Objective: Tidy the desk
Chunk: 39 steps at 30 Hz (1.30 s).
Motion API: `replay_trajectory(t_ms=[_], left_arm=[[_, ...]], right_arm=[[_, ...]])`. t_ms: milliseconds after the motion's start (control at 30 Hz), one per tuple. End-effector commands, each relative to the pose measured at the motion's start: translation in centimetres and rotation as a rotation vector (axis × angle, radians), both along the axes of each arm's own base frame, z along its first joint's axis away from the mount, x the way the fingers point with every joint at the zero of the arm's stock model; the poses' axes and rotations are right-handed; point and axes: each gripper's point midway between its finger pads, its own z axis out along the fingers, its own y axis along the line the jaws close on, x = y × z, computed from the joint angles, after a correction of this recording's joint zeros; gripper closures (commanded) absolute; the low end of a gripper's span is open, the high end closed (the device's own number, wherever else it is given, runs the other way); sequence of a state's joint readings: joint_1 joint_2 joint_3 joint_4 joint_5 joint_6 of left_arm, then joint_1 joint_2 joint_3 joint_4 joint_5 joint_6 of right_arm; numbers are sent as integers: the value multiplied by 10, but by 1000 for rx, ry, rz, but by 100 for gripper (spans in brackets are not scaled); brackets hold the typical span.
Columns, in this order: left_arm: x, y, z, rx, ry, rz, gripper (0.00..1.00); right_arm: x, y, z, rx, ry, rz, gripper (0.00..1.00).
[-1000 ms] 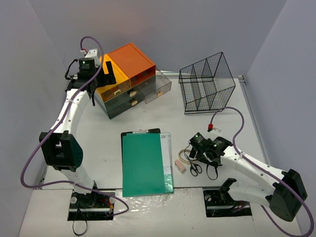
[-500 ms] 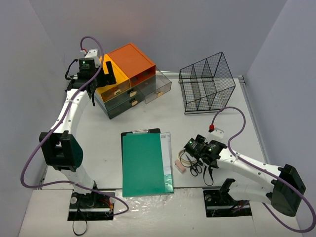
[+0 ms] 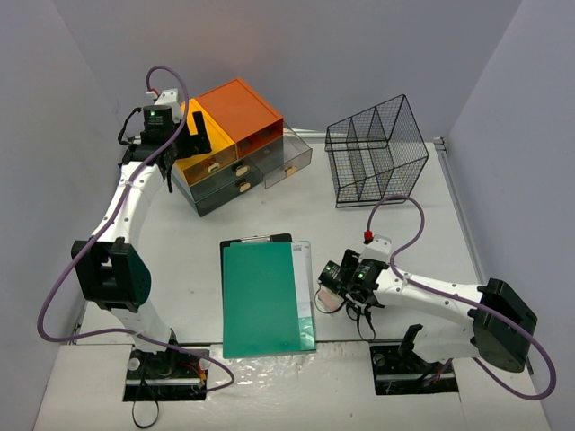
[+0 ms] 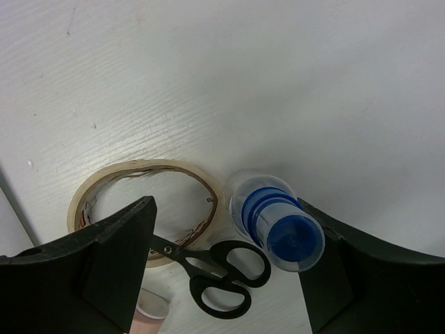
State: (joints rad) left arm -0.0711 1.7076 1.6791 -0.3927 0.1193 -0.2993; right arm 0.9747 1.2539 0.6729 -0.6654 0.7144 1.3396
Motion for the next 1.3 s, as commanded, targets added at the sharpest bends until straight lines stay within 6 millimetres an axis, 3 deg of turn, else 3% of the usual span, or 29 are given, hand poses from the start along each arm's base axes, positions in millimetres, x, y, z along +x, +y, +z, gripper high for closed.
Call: replay_trajectory(t_ms=[0, 433, 800, 1033, 1167, 1267], left_arm=[[-11, 13, -2, 2, 53, 39, 3], [-10, 15, -3, 12, 60, 39, 3], [-10, 15, -10, 13, 72, 34, 3], [-9, 20, -10, 11, 72, 43, 3], [-8, 19, -11, 8, 74, 42, 3], [-7, 19, -12, 7, 77, 43, 3]], right_arm=[[2, -8, 1, -23, -53, -42, 28], [1, -9, -15, -74, -22, -77, 36], [15, -3, 0, -65, -88, -95, 37], [14, -13, 1, -82, -96, -124, 38], [12, -21, 2, -83, -94, -150, 43], [11, -23, 3, -81, -95, -158, 53]])
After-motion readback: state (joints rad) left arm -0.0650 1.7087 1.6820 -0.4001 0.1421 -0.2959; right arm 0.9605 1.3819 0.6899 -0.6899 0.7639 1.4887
